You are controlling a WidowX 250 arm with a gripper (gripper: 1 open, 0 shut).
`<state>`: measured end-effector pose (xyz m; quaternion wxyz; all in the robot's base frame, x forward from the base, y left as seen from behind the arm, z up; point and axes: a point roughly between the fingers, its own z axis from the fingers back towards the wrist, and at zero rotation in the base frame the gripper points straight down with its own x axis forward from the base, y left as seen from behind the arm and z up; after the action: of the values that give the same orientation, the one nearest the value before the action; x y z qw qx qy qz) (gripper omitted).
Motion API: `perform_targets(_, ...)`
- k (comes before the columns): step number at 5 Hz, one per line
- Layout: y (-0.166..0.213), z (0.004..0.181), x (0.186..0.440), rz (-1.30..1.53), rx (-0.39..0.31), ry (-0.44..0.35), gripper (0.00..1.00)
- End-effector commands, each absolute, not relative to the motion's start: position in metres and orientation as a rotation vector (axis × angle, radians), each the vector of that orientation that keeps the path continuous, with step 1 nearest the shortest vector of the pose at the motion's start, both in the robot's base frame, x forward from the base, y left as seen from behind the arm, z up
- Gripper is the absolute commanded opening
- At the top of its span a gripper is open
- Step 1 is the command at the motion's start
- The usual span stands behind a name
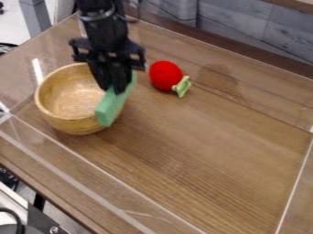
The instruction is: Put the green stick in the brown bowl
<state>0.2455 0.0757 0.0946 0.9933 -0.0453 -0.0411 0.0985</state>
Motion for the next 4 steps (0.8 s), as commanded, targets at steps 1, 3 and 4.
perform_targets(1, 0.088, 0.111, 0.256, 0.173, -0.087, -0.131, 0.00)
perform_targets(3, 0.109, 0.108, 0.248, 0.139, -0.102, -0.135, 0.00)
perform_targets(4, 0.116, 0.104, 0.244, 0.172, -0.107, -0.140, 0.00)
